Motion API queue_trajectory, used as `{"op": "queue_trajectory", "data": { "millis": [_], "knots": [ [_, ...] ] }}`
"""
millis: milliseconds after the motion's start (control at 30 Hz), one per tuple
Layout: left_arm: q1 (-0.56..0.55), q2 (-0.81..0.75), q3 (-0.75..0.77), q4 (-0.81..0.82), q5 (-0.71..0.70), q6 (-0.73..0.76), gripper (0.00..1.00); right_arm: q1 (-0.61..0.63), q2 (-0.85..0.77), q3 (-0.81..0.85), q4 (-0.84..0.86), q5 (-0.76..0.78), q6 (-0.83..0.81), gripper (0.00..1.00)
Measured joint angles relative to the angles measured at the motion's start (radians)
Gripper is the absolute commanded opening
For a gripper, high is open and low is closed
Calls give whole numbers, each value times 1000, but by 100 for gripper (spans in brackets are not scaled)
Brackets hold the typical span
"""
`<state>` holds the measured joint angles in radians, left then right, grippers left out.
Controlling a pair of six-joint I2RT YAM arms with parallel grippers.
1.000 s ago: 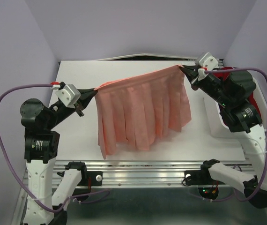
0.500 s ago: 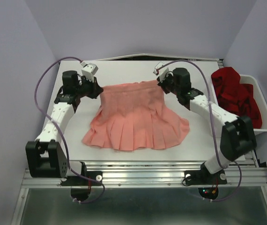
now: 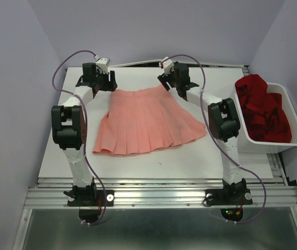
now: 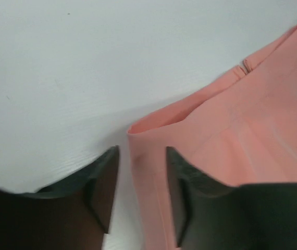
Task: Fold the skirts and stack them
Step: Flatten the skirt out
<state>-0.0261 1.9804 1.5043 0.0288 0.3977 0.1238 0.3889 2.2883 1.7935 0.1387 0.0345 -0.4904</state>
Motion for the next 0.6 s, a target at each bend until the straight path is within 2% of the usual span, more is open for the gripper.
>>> {"op": "queue_trajectory", "data": {
  "millis": [33,167,267,500,600],
  "knots": [
    [3,22,33,-11,-22,-12,86,-2,14,28,-10,13,2,100],
    [24,19,54,-50,-48,-5,87,-10,-5,57,-47,49,2,100],
    [55,-36,19,-82,-36,10,82,-14,-72,39,-117,42,26,98],
    [156,-330,-234,-173,72,36,70,-18,-324,-19,-407,-125,134,80],
    [163,-428,-344,-204,99,59,67,-18,-377,-68,-492,-195,165,77]
  ]
}}
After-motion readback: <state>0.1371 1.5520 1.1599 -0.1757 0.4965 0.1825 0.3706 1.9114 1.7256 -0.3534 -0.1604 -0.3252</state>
